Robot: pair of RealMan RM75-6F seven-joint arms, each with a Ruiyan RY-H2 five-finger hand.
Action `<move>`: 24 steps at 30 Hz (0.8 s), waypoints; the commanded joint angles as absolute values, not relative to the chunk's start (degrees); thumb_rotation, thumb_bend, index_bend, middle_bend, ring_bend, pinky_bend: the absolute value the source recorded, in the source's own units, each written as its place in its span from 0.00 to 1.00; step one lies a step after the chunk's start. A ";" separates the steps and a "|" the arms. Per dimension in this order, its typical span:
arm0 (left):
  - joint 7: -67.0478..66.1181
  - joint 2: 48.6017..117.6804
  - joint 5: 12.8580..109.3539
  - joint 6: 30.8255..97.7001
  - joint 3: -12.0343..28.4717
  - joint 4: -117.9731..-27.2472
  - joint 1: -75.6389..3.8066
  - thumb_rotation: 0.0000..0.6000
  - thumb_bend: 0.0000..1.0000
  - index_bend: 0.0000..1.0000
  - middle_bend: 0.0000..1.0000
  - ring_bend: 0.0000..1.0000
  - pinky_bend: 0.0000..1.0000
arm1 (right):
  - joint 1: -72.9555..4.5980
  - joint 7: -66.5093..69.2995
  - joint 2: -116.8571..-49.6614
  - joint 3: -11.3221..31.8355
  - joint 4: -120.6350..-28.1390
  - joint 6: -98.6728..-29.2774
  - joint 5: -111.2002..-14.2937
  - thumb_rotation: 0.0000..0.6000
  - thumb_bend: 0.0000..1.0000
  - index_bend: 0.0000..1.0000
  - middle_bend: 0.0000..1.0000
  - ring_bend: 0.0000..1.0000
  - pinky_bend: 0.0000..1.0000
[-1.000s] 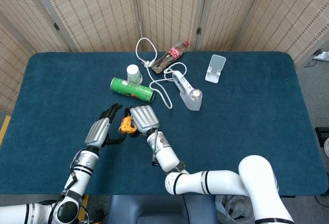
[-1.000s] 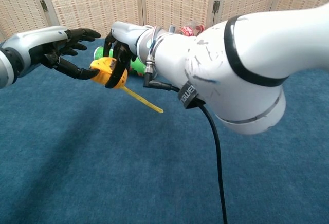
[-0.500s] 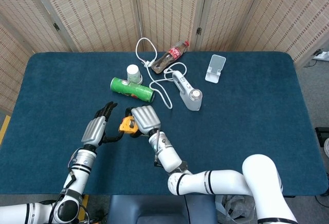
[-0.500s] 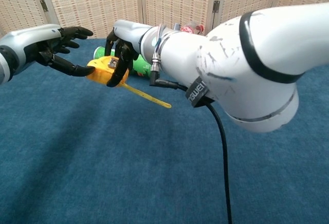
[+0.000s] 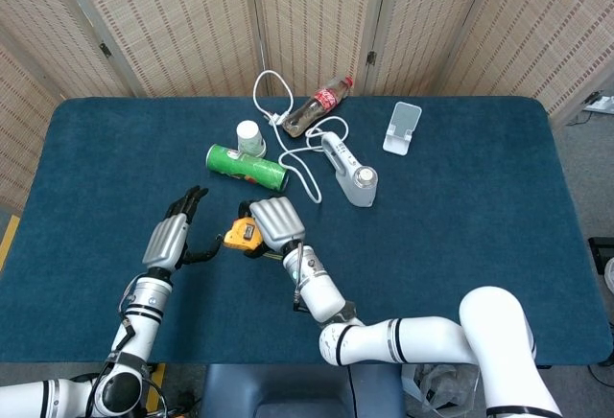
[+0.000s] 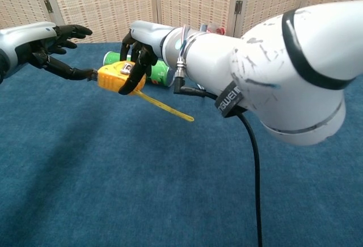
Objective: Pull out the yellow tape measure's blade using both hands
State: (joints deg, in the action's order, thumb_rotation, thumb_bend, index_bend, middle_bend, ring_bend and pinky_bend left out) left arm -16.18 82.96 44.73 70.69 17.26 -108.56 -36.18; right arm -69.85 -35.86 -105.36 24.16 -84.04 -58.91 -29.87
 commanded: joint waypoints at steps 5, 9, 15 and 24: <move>-15.97 82.33 44.49 70.64 17.36 -108.44 -35.90 1.00 0.41 0.00 0.00 0.00 0.00 | -69.30 -35.73 -104.25 24.01 -85.05 -59.35 -29.99 1.00 0.16 0.65 0.57 0.54 0.28; -15.92 82.12 44.49 70.54 17.32 -108.58 -35.83 1.00 0.44 0.01 0.00 0.00 0.00 | -69.12 -35.78 -103.84 23.92 -85.43 -59.59 -29.84 1.00 0.16 0.65 0.57 0.54 0.28; -15.63 82.06 44.48 70.27 17.41 -108.83 -35.85 1.00 0.50 0.26 0.00 0.00 0.00 | -68.98 -35.80 -103.44 23.82 -85.86 -59.91 -29.79 1.00 0.16 0.65 0.57 0.54 0.28; -15.71 82.16 43.72 69.65 17.44 -108.86 -36.21 1.00 0.53 0.44 0.00 0.00 0.00 | -68.90 -35.70 -103.06 23.74 -86.16 -59.99 -29.75 1.00 0.16 0.65 0.57 0.54 0.28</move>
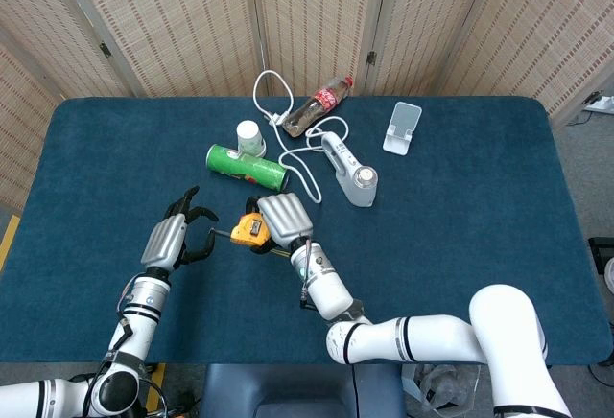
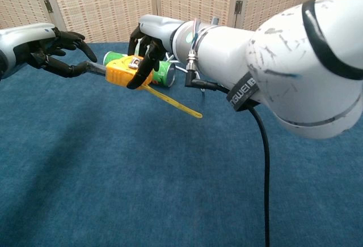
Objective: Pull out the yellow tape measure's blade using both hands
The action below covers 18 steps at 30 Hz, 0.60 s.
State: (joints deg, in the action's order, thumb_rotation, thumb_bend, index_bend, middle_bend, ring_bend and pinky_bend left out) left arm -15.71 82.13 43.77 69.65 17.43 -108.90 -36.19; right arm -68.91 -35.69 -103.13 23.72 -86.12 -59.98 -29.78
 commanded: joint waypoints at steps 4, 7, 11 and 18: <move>-15.60 82.24 43.50 69.70 17.59 -108.54 -36.26 1.00 0.54 0.51 0.00 0.00 0.00 | -68.88 -35.94 -102.50 23.72 -86.19 -59.59 -29.03 1.00 0.16 0.65 0.57 0.54 0.28; -15.32 82.43 43.58 69.92 17.75 -108.34 -36.24 1.00 0.54 0.54 0.00 0.00 0.00 | -68.78 -35.81 -102.03 23.75 -86.29 -59.18 -28.59 1.00 0.16 0.65 0.57 0.54 0.28; -15.19 82.71 43.91 70.06 17.74 -108.21 -36.27 1.00 0.54 0.58 0.01 0.00 0.00 | -68.76 -35.77 -101.67 23.67 -86.43 -59.03 -28.24 1.00 0.16 0.65 0.57 0.54 0.28; -15.35 83.01 43.88 70.57 17.93 -107.86 -36.31 1.00 0.54 0.59 0.01 0.00 0.00 | -68.76 -35.88 -100.78 23.46 -87.00 -58.63 -27.40 1.00 0.16 0.65 0.57 0.54 0.28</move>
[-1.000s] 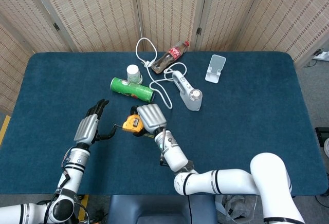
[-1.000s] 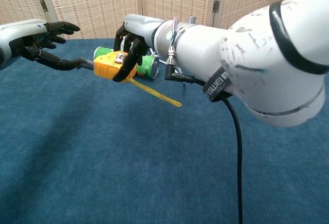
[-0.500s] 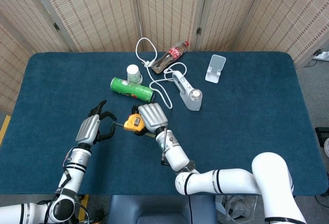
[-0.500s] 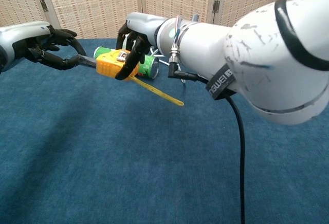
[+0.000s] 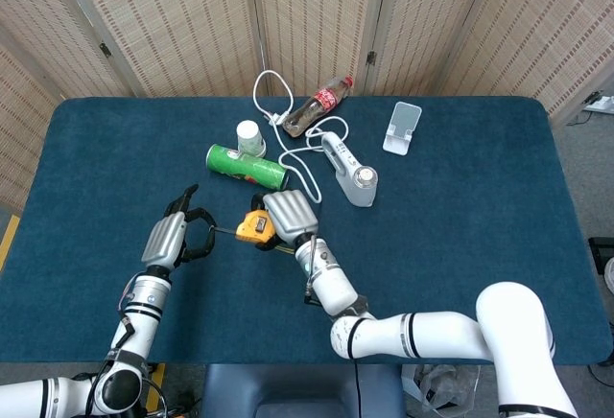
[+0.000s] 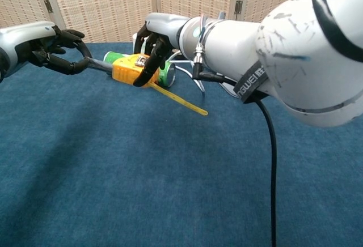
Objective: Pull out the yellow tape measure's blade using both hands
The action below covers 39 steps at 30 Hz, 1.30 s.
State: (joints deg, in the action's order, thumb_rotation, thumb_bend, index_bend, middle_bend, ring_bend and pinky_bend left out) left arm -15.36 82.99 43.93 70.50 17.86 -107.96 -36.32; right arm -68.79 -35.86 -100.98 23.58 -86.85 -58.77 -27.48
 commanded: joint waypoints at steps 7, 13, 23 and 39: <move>-15.30 82.08 44.02 70.89 17.96 -107.39 -35.83 1.00 0.55 0.60 0.02 0.00 0.00 | -68.27 -36.60 -98.48 22.33 -88.52 -58.57 -27.71 1.00 0.16 0.65 0.57 0.54 0.28; -14.45 80.53 43.94 70.69 18.19 -106.47 -35.06 1.00 0.54 0.60 0.02 0.00 0.00 | -66.33 -36.07 -94.92 20.75 -91.24 -58.41 -28.18 1.00 0.16 0.65 0.57 0.54 0.28; -13.14 77.58 43.90 69.77 18.31 -105.22 -33.83 1.00 0.55 0.60 0.02 0.00 0.00 | -62.29 -34.01 -88.05 17.36 -96.22 -58.02 -31.48 1.00 0.16 0.65 0.57 0.54 0.28; -9.42 74.26 44.98 67.03 18.01 -100.66 -32.06 1.00 0.54 0.60 0.02 0.00 0.00 | -54.26 -27.83 -75.27 12.34 -104.39 -58.10 -39.76 1.00 0.16 0.65 0.57 0.54 0.28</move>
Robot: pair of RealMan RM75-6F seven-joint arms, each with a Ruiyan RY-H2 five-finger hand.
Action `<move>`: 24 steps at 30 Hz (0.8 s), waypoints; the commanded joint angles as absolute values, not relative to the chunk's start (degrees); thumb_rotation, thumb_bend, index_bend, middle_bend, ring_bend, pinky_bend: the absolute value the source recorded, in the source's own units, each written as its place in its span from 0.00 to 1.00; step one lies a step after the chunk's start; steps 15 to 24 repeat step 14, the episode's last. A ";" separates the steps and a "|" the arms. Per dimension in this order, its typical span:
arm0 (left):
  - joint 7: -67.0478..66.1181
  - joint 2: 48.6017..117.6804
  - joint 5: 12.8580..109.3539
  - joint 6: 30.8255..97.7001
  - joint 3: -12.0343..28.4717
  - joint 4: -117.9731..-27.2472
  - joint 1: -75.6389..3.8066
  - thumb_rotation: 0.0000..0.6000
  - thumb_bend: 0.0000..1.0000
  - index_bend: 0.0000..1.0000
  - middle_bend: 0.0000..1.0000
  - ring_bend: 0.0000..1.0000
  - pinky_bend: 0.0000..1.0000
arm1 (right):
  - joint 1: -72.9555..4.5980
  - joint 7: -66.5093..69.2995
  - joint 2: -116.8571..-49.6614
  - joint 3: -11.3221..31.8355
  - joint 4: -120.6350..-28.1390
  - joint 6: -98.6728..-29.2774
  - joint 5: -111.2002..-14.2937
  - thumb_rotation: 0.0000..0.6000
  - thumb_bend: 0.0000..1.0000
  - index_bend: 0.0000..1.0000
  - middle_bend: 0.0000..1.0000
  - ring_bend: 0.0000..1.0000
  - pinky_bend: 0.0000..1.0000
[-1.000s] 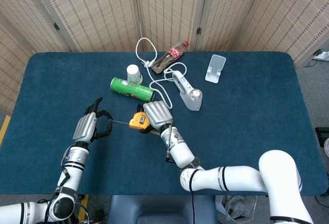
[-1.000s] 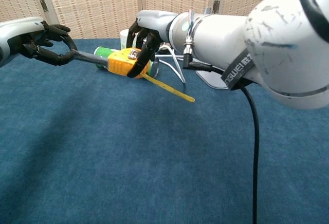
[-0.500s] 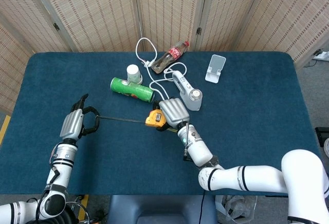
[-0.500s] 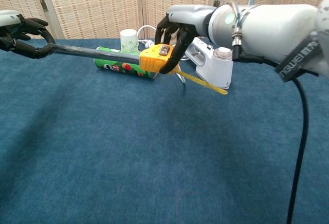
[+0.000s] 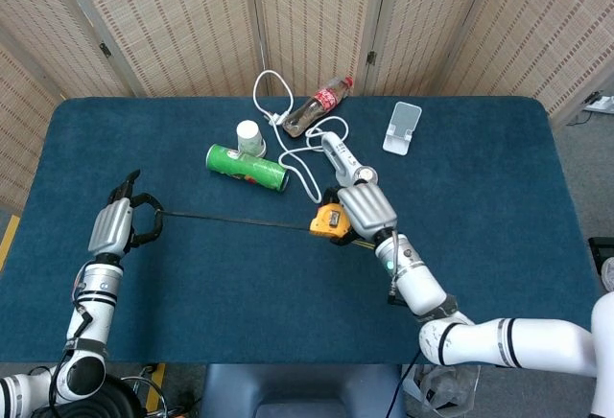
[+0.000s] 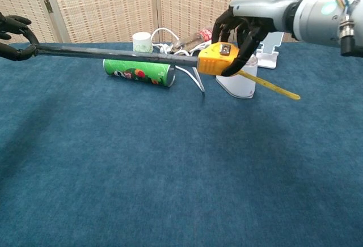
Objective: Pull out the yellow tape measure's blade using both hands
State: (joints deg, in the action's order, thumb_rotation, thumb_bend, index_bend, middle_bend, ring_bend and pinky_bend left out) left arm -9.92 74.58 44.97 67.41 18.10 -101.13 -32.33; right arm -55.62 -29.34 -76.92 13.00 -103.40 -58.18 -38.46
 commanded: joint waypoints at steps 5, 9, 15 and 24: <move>-7.58 73.55 45.19 65.96 17.99 -99.39 -31.40 1.00 0.54 0.60 0.02 0.00 0.00 | -51.54 -24.63 -72.39 11.43 -105.26 -58.28 -42.76 1.00 0.16 0.65 0.57 0.54 0.28; -6.68 73.25 45.65 65.33 17.96 -98.40 -31.17 1.00 0.54 0.60 0.02 0.00 0.00 | -50.13 -23.43 -70.78 10.46 -105.50 -57.88 -44.49 1.00 0.16 0.65 0.57 0.54 0.28; -6.19 73.07 45.78 64.84 18.04 -97.86 -31.11 1.00 0.54 0.60 0.02 0.00 0.00 | -49.21 -22.63 -69.93 10.02 -105.66 -57.68 -45.83 1.00 0.16 0.65 0.57 0.54 0.28; -6.19 73.07 45.78 64.84 18.04 -97.86 -31.11 1.00 0.54 0.60 0.02 0.00 0.00 | -49.21 -22.63 -69.93 10.02 -105.66 -57.68 -45.83 1.00 0.16 0.65 0.57 0.54 0.28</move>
